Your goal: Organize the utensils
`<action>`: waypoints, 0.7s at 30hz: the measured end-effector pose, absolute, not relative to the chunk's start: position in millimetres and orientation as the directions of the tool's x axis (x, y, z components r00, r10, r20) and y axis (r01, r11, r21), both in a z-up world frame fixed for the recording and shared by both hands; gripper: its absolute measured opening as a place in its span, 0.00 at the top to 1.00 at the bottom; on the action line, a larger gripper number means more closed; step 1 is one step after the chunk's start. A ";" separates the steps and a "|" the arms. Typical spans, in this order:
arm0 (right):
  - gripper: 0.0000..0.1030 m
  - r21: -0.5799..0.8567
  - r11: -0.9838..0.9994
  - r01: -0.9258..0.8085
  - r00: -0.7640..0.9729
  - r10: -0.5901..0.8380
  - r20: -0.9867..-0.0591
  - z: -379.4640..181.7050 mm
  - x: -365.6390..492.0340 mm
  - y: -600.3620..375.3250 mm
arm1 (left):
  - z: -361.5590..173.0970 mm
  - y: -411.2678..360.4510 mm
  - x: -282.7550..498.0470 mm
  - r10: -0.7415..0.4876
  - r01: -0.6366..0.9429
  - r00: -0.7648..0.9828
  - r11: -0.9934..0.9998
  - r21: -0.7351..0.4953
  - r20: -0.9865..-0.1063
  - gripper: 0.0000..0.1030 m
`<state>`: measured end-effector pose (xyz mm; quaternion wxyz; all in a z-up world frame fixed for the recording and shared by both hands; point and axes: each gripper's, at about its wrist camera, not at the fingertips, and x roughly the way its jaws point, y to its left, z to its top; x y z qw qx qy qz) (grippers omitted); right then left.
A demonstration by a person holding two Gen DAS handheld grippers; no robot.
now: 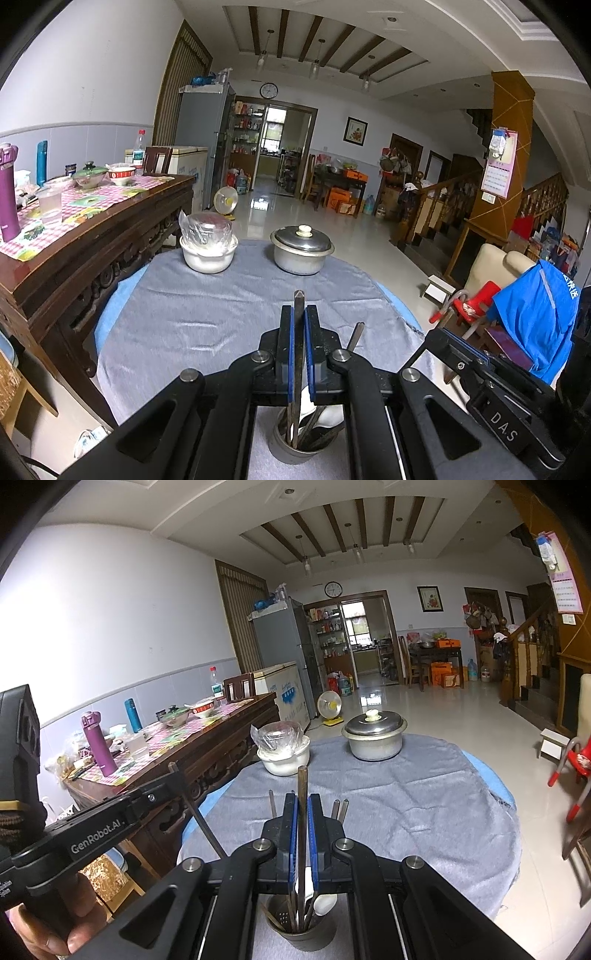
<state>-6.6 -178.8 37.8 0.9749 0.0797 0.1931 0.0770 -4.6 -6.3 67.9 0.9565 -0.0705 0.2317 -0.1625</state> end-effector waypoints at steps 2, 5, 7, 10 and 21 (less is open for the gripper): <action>0.94 0.184 0.976 -0.120 0.911 0.181 -0.370 36.4 -5.3 -177.9 | 67.6 -5.9 -4.1 -0.342 0.278 0.840 0.938 -0.208 -0.420 0.95; 0.94 0.183 0.976 -0.122 0.907 0.184 -0.378 34.2 -4.5 -176.3 | 65.9 -5.2 -1.7 -0.346 0.283 0.837 0.937 -0.206 -0.424 0.95; 0.94 0.180 0.976 -0.123 0.904 0.185 -0.386 32.7 -3.7 -174.1 | 63.1 -5.9 -0.8 -0.346 0.284 0.834 0.937 -0.203 -0.430 0.95; 0.94 0.180 0.976 -0.126 0.899 0.189 -0.396 30.2 -1.9 -172.0 | 57.6 -6.5 0.7 -0.349 0.285 0.826 0.936 -0.206 -0.443 0.95; 0.94 0.190 0.976 -0.103 0.888 0.177 -0.425 20.8 6.1 -175.2 | 46.1 -7.0 7.1 -0.338 0.267 0.811 0.940 -0.212 -0.477 0.95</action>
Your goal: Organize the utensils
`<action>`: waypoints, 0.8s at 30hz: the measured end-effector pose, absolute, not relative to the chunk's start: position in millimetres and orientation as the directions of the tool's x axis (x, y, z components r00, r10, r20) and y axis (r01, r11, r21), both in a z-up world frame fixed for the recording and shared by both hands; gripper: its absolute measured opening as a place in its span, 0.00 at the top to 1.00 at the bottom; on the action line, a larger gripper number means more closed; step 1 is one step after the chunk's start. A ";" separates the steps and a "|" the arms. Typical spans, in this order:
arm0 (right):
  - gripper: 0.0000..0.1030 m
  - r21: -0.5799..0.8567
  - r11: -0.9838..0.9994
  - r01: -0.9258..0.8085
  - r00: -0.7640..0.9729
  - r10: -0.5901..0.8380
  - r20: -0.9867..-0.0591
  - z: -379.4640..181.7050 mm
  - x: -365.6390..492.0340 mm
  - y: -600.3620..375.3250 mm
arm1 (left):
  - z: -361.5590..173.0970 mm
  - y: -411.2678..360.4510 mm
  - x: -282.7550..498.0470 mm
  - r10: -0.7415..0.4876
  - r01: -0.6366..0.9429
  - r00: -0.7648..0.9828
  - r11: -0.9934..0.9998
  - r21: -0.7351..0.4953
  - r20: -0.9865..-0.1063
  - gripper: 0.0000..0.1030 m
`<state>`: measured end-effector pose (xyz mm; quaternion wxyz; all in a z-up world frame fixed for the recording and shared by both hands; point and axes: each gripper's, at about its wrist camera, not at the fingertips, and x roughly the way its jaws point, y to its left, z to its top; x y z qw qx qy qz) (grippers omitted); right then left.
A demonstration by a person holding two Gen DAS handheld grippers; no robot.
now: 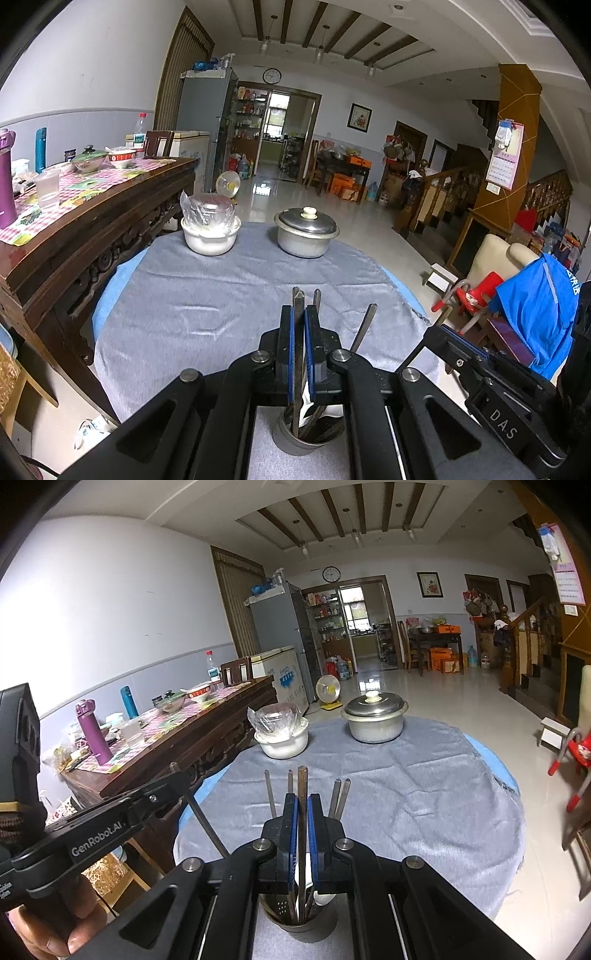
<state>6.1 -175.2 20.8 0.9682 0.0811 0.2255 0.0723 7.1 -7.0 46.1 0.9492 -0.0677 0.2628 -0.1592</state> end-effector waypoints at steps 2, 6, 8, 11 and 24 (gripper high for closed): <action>0.94 0.194 0.976 -0.097 0.885 0.174 -0.433 17.7 9.1 -177.1 | 43.0 -6.9 9.0 -0.335 0.264 0.806 0.941 -0.211 -0.487 0.95; 0.94 0.225 0.971 -0.083 0.870 0.181 -0.459 9.5 20.3 -183.1 | 37.9 -5.7 13.8 -0.329 0.253 0.796 0.943 -0.215 -0.507 0.95; 0.94 0.235 0.969 -0.075 0.864 0.180 -0.470 5.4 24.7 -186.1 | 35.4 -4.6 16.9 -0.327 0.248 0.792 0.944 -0.217 -0.515 0.95; 0.94 0.243 0.968 -0.064 0.858 0.178 -0.482 1.1 30.9 -188.6 | 32.5 -3.7 19.9 -0.323 0.242 0.789 0.945 -0.219 -0.523 0.95; 0.94 0.249 0.966 -0.063 0.839 0.186 -0.512 -6.0 47.8 -184.8 | 22.9 -4.7 33.4 -0.324 0.238 0.765 0.945 -0.222 -0.556 0.95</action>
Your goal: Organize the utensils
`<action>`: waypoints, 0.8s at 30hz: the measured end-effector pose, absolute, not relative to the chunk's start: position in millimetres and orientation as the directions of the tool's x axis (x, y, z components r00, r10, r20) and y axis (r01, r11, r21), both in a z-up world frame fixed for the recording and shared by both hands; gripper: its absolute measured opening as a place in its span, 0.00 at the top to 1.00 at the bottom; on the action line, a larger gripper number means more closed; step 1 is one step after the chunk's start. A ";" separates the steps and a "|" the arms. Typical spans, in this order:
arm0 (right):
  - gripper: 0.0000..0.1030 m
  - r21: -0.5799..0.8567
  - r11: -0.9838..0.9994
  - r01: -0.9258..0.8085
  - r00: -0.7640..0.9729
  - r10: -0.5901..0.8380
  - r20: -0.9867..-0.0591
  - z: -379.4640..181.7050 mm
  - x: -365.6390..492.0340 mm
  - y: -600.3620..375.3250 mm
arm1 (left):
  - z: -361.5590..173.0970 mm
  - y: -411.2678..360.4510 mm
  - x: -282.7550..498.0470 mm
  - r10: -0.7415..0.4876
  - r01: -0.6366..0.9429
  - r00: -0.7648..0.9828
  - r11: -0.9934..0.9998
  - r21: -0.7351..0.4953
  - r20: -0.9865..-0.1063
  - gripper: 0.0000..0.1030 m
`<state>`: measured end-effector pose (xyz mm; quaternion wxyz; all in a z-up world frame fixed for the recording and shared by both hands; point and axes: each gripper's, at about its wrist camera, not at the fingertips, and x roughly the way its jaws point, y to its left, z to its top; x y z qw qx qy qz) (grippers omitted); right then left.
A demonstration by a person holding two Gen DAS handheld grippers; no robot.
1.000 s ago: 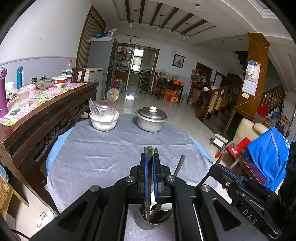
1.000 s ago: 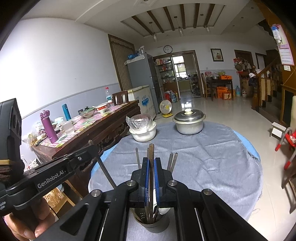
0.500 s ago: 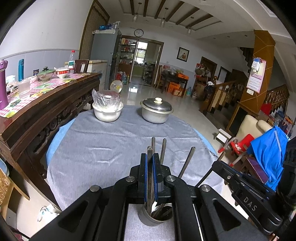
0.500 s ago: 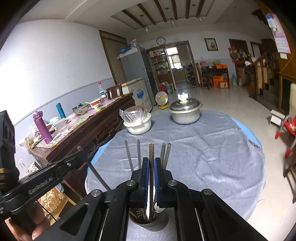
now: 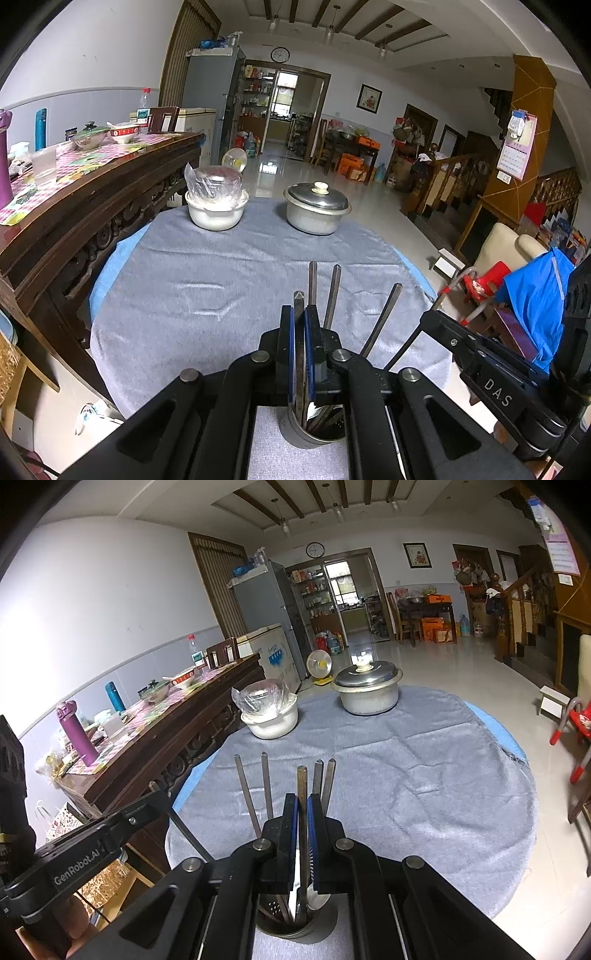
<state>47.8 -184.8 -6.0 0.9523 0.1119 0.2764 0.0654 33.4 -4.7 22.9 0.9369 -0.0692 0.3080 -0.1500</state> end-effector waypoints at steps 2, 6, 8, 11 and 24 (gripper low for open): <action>0.94 0.247 0.967 -0.064 0.834 0.187 -0.519 -8.0 50.4 -183.8 | 22.6 -4.5 34.5 -0.325 0.238 0.763 0.945 -0.224 -0.559 0.95; 0.94 0.243 0.968 -0.064 0.826 0.188 -0.531 -11.1 56.8 -182.0 | 22.1 -6.2 39.0 -0.320 0.240 0.760 0.947 -0.214 -0.565 0.95; 0.94 0.240 0.969 -0.062 0.825 0.185 -0.534 -11.5 60.1 -181.1 | 21.4 -7.5 41.6 -0.315 0.239 0.760 0.949 -0.206 -0.569 0.95; 0.93 0.240 0.969 -0.053 0.822 0.179 -0.541 -11.4 66.6 -182.2 | 19.7 -10.8 49.1 -0.310 0.240 0.754 0.951 -0.196 -0.579 0.94; 0.81 0.322 0.945 -0.055 0.839 0.219 -0.499 -5.8 60.7 -203.3 | 33.5 -17.9 46.3 -0.240 0.228 0.813 0.970 -0.089 -0.531 0.30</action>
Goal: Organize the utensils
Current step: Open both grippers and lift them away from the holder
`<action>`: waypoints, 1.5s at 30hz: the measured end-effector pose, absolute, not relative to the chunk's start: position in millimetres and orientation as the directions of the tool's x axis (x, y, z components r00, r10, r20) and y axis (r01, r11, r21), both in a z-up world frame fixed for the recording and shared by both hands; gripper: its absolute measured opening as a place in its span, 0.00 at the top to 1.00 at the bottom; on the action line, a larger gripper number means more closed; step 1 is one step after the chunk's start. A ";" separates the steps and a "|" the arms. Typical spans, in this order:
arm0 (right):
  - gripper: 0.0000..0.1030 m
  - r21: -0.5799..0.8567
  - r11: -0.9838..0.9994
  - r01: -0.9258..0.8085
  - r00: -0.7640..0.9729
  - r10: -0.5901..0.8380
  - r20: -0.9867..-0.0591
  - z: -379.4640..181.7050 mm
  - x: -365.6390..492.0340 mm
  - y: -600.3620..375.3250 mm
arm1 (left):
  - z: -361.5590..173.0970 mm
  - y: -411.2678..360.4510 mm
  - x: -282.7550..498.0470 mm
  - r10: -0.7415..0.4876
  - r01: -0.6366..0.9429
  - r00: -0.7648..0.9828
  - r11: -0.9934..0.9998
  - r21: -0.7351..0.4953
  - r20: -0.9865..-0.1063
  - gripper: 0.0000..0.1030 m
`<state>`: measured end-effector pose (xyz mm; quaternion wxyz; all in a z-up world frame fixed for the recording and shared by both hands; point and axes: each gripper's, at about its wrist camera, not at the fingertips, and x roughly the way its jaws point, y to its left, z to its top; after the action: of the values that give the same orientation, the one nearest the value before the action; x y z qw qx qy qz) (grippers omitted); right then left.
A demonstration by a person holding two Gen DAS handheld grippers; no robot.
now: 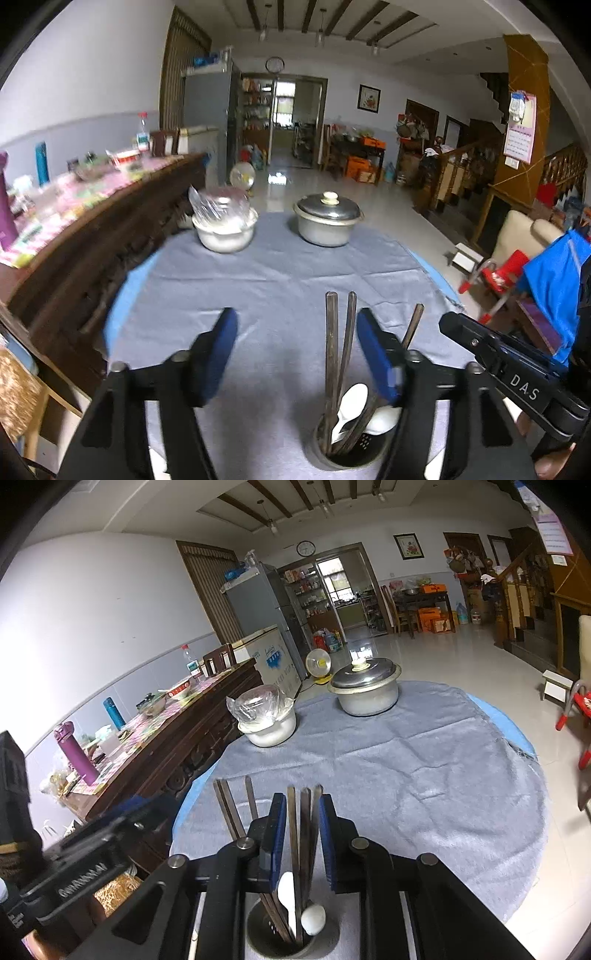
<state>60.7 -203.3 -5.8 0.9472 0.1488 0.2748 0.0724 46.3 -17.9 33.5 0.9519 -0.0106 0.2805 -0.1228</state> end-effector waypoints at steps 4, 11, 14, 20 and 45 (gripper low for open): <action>0.81 0.283 0.957 -0.065 0.837 0.207 -0.507 -3.0 41.8 -199.3 | 43.2 -18.6 25.7 -0.173 0.192 0.842 0.981 -0.015 -0.511 0.20; 0.43 0.228 0.971 -0.069 0.850 0.177 -0.496 3.7 4.9 -196.5 | 57.1 -1.8 -5.5 -0.062 0.102 0.883 0.993 0.062 -0.466 0.10; 0.43 0.181 0.982 -0.043 0.859 0.129 -0.496 7.3 -9.1 -191.9 | 58.7 6.0 -13.8 -0.016 0.060 0.887 0.995 0.081 -0.462 0.08; 0.43 0.142 0.990 -0.016 0.866 0.085 -0.492 13.9 -36.3 -181.2 | 55.9 20.2 -31.5 0.039 0.010 0.888 0.995 0.103 -0.457 0.05; 0.43 0.121 0.991 0.062 0.847 0.012 -0.532 17.8 -84.6 -153.2 | 51.9 45.4 -86.4 0.065 -0.024 0.885 0.995 0.093 -0.461 0.04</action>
<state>-84.6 -153.2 17.8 0.9585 0.0671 0.2766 -0.0132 -86.4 45.4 51.9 0.9699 0.0425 0.2387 0.0230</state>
